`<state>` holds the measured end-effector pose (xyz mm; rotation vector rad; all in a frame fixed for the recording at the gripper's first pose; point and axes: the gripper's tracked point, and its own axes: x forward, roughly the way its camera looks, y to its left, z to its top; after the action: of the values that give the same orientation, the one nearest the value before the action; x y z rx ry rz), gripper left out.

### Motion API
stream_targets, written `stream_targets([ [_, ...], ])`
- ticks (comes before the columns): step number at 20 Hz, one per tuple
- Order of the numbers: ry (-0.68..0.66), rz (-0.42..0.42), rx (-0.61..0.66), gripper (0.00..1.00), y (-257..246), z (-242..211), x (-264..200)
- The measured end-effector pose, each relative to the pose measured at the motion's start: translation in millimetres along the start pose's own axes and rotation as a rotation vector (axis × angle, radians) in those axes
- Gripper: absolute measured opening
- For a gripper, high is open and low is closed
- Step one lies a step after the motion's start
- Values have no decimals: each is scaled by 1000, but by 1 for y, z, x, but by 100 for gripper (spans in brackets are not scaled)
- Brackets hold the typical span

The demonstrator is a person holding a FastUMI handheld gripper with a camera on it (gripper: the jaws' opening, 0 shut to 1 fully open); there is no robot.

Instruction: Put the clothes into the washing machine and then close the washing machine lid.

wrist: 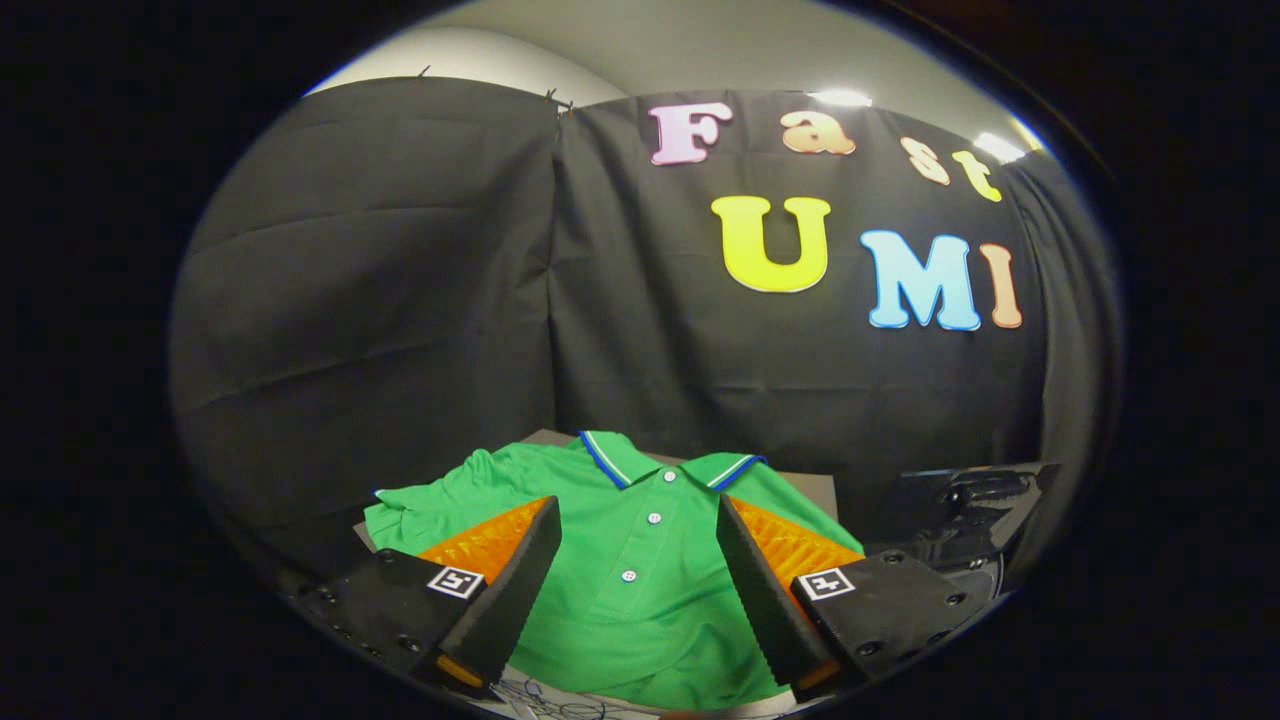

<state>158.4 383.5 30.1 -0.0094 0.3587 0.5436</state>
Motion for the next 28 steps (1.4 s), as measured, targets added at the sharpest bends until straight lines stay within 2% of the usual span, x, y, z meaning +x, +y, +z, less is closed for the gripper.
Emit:
stream_targets([
  [11, 231, -13, -68, 98, 19, -52, 41],
  [15, 264, 8, -24, 99, 17, -55, 46],
  [18, 251, 13, -19, 91, 18, -54, 46],
  [22, 241, 22, 75, 32, 18, -55, 50],
  [23, 251, 51, 59, 17, 18, -55, 51],
  [24, 247, 53, 88, 17, 18, -58, 52],
  [25, 244, 68, 108, 2, 18, -53, 47],
  [28, 172, 81, 135, 2, 17, -36, 38],
])
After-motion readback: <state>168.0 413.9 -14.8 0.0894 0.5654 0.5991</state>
